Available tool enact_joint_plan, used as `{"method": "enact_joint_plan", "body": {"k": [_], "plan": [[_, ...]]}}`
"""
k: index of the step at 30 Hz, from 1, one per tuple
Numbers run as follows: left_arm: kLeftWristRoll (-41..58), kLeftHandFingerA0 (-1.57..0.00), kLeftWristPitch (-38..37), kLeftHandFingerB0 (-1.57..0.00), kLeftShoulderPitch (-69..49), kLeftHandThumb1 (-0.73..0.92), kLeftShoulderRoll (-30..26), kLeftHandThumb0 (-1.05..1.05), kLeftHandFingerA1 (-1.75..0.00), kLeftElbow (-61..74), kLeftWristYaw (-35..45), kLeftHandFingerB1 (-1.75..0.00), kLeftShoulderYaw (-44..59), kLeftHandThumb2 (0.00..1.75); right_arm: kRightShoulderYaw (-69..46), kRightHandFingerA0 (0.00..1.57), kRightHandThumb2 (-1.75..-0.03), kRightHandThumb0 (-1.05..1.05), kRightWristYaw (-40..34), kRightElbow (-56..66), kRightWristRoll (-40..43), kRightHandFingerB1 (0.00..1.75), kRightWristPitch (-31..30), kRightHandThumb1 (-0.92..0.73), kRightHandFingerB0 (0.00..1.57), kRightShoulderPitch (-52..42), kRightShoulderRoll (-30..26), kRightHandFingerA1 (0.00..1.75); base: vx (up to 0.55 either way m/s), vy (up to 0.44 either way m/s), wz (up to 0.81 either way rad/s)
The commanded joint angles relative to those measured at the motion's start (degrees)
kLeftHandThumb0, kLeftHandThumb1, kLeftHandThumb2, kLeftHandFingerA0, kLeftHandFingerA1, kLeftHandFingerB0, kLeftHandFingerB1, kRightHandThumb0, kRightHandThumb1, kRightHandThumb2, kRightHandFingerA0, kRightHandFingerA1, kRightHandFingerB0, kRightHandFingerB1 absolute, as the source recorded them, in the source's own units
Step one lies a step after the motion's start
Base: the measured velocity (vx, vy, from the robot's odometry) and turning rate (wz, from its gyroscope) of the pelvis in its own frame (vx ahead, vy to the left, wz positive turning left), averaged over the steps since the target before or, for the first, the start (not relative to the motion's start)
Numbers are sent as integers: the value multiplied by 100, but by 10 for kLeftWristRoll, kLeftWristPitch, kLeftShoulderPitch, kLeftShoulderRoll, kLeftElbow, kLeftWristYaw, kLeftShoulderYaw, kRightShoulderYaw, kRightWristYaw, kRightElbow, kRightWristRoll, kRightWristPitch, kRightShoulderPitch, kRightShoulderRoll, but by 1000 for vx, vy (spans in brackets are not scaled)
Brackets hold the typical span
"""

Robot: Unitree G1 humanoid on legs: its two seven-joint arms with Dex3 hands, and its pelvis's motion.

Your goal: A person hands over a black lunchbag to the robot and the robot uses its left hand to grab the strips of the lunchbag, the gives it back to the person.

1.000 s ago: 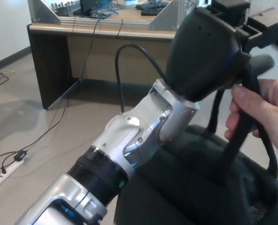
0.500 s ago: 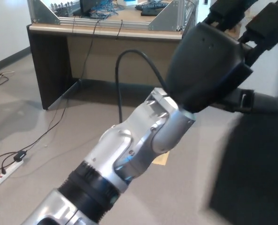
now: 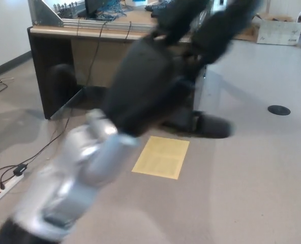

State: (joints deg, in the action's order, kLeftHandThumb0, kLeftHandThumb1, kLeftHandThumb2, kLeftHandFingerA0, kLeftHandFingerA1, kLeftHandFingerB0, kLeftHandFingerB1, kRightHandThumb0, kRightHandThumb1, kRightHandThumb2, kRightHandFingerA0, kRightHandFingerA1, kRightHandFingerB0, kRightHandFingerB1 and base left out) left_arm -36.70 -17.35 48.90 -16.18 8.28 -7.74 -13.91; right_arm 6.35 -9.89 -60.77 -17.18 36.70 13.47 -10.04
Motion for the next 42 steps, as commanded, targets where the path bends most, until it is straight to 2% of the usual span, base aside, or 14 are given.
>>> {"method": "enact_joint_plan", "body": {"k": [1, 2, 5, 7, 9, 12, 14, 21, 22, 25, 26, 28, 29, 42], "plan": [[216, 0, 4, 0, -216, 58, -123, -92, 0, 99, 141, 0, 164, 60, -12, 68, -98, -44, -6, -5, 14, 61, -3, -59, 52, -10, -9, 68, 0, 0, 0], [238, 0, -16, 0, -255, 48, -130, -86, 0, 82, 138, 0, 185, 89, -8, 66, -99, -46, -14, -4, 6, 59, -8, -60, 51, -13, -10, 67, 0, 0, 0], [234, 0, -45, 0, -383, 57, -130, -92, -2, 44, 117, 0, 225, 92, -2, 61, -98, -48, -25, 0, -6, 59, -13, -62, 52, -17, -14, 64, 0, 0, 0], [233, 0, -94, 0, -440, 60, -126, -92, -4, -8, 92, -2, 229, 93, -3, 63, -98, -47, -30, -5, -6, 60, -4, -61, 53, -15, -15, 65, 0, 0, 0], [195, 0, -100, 0, -508, 65, -120, -87, -12, -62, 63, -10, 233, 99, -10, 66, -99, -46, -23, -5, 3, 60, -5, -60, 52, -10, -13, 67, 0, 0, 0], [182, 0, -130, -3, -551, 67, -106, -77, -21, -181, 21, -21, 232, 101, -11, 62, -99, -48, -21, -4, 3, 59, -8, -62, 52, -7, -14, 65, 0, 0, 0], [180, 0, -151, -4, -569, 68, -94, -75, -21, -273, -4, -22, 230, 101, -9, 64, -99, -47, -24, -4, -1, 60, -8, -61, 52, -8, -17, 66, 0, 0, 0], [126, 0, -184, -4, -597, 65, -99, -73, -20, -462, -75, -22, 202, 98, -7, 65, -99, -47, -24, -4, -4, 60, -1, -61, 52, -23, -18, 67, 0, 0, 0], [124, -1, -180, -4, -592, 79, -101, -67, -18, -475, -76, -21, 200, 67, -7, 64, -99, -48, -25, -5, -4, 59, -2, -62, 51, -21, -18, 66, 0, 0, 0], [133, -2, -176, -4, -579, 79, -102, -68, -22, -498, -69, -23, 202, 65, -6, 66, -98, -47, -30, -6, -6, 60, -2, -61, 52, -18, -17, 67, 0, 0, 0], [137, -4, -178, -6, -575, 70, -102, -68, -19, -502, -65, -20, 202, 70, -6, 65, -99, -48, -31, -5, -7, 60, -2, -61, 52, -18, -17, 66, 0, 0, 0], [146, -3, -184, -5, -568, 70, -103, -66, -19, -519, -51, -20, 201, 71, -6, 63, -99, -49, -33, -3, -7, 59, -4, -62, 52, -19, -16, 65, 0, 0, 0], [157, 0, -180, -6, -561, 64, -102, -71, -23, -529, -31, -24, 202, 98, -8, 62, -99, -49, -29, -1, -4, 59, -9, -62, 51, -19, -15, 64, 0, 0, 0], [179, 0, -218, -6, -518, 61, -107, -74, -22, -607, -2, -23, 191, 95, -9, 64, -99, -47, -23, -4, 0, 59, -8, -62, 52, -7, -18, 66, 0, 0, 0]]}}
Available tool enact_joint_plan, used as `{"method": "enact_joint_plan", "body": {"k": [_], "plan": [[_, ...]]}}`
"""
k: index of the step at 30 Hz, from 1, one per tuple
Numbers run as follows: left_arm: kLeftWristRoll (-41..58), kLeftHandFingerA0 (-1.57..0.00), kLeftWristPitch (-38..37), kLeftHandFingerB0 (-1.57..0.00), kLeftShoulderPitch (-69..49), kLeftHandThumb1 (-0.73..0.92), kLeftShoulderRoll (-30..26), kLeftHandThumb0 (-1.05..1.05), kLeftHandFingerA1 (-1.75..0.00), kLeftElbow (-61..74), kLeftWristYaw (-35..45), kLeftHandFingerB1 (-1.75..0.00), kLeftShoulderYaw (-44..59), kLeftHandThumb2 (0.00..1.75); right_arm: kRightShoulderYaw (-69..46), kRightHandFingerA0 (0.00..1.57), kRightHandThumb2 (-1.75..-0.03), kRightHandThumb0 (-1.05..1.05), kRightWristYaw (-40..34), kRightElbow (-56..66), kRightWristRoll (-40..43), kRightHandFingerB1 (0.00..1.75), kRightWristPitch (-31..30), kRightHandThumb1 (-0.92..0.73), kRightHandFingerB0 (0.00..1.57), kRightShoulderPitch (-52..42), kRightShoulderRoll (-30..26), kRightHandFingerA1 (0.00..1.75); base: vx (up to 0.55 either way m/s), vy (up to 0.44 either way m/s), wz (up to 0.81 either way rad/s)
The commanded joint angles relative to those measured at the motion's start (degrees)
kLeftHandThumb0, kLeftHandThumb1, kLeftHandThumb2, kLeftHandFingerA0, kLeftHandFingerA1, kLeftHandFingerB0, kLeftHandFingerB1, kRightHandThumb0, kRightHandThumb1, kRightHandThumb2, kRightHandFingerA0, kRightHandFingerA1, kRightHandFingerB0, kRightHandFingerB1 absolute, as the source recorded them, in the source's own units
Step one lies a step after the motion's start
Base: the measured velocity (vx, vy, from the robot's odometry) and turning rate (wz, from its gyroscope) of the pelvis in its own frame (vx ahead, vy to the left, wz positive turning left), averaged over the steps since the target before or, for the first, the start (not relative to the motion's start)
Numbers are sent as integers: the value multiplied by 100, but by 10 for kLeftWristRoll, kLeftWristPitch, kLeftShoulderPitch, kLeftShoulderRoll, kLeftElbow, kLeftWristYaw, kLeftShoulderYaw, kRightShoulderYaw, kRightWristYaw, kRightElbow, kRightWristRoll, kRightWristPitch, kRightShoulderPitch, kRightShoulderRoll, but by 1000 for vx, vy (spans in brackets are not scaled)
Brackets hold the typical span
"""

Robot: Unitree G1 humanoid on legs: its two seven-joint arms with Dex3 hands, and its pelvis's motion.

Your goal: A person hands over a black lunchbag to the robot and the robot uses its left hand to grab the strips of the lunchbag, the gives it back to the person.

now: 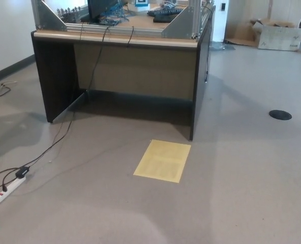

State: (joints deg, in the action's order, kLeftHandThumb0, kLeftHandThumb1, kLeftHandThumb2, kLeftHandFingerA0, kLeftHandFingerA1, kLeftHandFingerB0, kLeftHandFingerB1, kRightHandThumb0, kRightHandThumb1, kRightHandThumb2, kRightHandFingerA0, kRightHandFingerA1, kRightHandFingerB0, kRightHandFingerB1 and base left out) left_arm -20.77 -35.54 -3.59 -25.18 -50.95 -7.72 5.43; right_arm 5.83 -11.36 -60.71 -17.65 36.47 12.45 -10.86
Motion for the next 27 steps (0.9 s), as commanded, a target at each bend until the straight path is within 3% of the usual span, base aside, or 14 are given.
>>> {"method": "enact_joint_plan", "body": {"k": [1, 27], "plan": [[21, -1, -37, -7, 8, 61, -18, -75, -21, -16, -1, -23, -3, 94, -3, 65, -100, -47, -9, -5, 3, 59, -5, -62, 52, 3, -10, 66, 0, 0, 0], [34, 0, -52, -10, 15, 58, -27, -74, -25, -27, -4, -25, -22, 92, -8, 67, -98, -43, -5, -5, 11, 61, -5, -59, 53, 5, -7, 68, 0, 0, 0]]}}
